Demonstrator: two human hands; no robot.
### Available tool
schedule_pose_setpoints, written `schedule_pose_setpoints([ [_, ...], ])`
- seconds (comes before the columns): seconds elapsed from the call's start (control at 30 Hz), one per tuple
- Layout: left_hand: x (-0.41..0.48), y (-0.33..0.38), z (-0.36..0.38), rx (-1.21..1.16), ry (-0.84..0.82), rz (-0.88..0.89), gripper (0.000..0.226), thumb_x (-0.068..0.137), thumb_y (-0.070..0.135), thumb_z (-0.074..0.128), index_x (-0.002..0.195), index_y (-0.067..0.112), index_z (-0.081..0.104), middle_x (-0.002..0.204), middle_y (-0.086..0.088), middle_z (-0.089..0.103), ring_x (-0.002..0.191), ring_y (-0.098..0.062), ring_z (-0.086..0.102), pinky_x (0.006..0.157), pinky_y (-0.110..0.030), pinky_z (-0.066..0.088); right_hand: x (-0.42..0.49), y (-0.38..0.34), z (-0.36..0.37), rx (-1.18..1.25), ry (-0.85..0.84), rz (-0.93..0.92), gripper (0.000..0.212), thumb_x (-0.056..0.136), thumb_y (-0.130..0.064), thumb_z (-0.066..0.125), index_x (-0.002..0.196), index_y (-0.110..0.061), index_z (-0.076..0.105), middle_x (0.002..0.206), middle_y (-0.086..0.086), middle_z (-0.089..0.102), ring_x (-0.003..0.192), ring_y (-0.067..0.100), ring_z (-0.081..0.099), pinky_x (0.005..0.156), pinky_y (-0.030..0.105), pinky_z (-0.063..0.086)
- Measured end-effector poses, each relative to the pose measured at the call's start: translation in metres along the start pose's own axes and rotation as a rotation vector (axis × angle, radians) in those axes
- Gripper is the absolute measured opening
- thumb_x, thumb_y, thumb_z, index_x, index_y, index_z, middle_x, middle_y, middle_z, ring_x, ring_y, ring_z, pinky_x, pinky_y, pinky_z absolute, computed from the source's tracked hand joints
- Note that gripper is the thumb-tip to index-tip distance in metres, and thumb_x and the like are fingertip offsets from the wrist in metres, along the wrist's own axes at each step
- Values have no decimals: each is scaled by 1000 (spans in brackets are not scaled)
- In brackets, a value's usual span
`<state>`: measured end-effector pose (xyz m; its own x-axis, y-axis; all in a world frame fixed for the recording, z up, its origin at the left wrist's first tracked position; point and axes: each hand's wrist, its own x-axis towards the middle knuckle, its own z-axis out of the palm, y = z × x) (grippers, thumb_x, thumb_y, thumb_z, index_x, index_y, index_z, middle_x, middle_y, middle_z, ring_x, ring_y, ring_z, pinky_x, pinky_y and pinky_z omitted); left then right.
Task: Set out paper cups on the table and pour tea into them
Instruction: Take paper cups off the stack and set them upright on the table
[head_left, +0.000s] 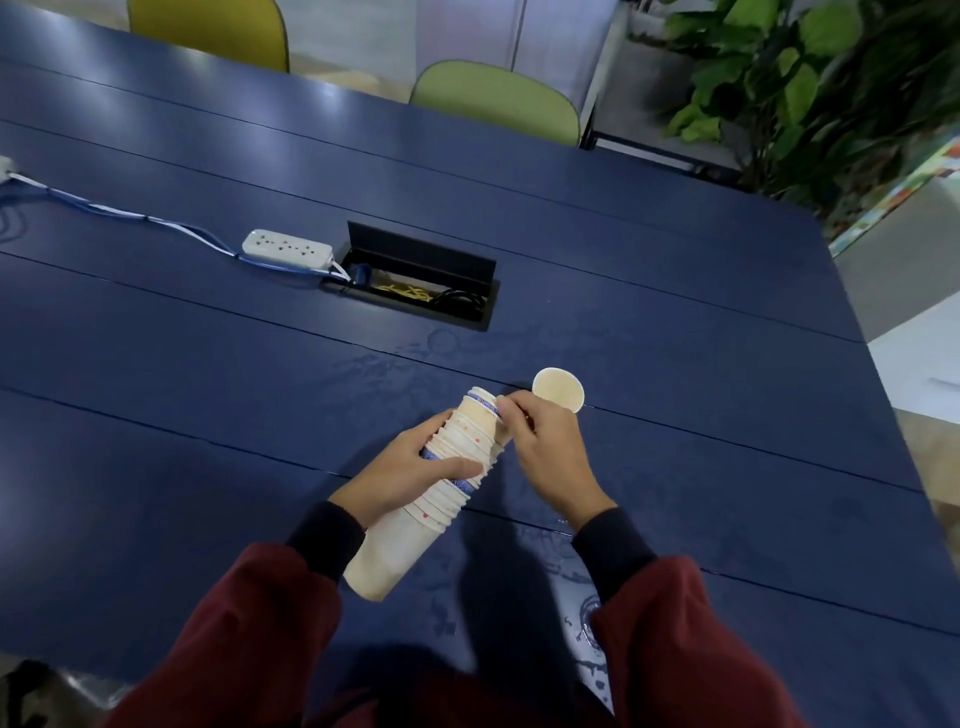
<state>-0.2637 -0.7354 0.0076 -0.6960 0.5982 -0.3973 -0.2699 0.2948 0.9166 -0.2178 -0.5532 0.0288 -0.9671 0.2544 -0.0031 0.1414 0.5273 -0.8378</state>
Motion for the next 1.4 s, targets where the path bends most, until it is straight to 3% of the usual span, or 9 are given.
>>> schedule_pose_setpoints([
  [0.13,8,0,-4,-5,-44,-19,45,86,22,76,125,40,62,116,4,73,106,-20,70,99,-48,54,17,-3,-9,-33,67,7,36,103,-20,52,70,-7,56,58,-5,47,57,8,39,54,22,31],
  [0.33,18,-7,-8,-49,-6,-63,43,87,22,76,124,39,63,115,8,74,105,-15,71,101,-46,53,36,5,-37,-83,593,-26,23,103,-19,52,88,-9,67,79,-1,64,67,12,53,63,23,38],
  [0.47,25,-2,1,-44,-42,-53,42,87,22,76,124,38,63,115,8,74,106,-16,71,100,-45,53,31,32,-65,-162,752,88,22,102,-15,52,90,-4,67,83,6,64,72,19,54,66,28,39],
  [0.6,28,0,8,-33,-49,-57,56,81,31,80,132,38,59,118,10,72,107,-12,70,101,-44,53,18,57,-71,-265,525,337,22,98,-6,50,105,1,69,99,22,69,92,40,62,73,27,35],
  [0.77,25,0,19,-19,-62,-67,57,80,33,81,132,38,58,117,10,73,106,-13,70,100,-46,53,1,66,-64,-235,140,504,40,100,-5,46,138,-5,56,131,26,60,122,43,54,95,32,42],
  [0.93,15,7,38,-3,-94,-35,44,85,26,78,124,41,63,113,9,74,103,-15,71,97,-43,55,-21,55,-63,-229,409,292,30,98,-19,59,126,-10,64,121,9,64,102,27,62,88,31,43],
  [1.0,11,8,47,9,-111,-32,45,84,27,78,124,41,63,114,8,74,103,-16,71,96,-43,56,-31,44,-58,-145,346,191,19,98,-26,61,108,-13,71,101,1,70,83,17,62,78,30,48],
  [1.1,9,9,59,31,-132,-26,55,78,31,80,128,42,60,116,7,73,105,-18,71,97,-47,56,-49,36,-47,-87,148,135,34,102,-32,53,83,-7,67,70,7,66,62,28,59,64,46,51],
  [1.4,-5,8,93,24,-148,-65,35,87,21,75,119,34,65,111,2,74,105,-23,70,94,-40,54,-62,52,-85,42,354,180,29,101,-27,57,77,-14,65,65,6,65,61,30,61,62,50,53],
])
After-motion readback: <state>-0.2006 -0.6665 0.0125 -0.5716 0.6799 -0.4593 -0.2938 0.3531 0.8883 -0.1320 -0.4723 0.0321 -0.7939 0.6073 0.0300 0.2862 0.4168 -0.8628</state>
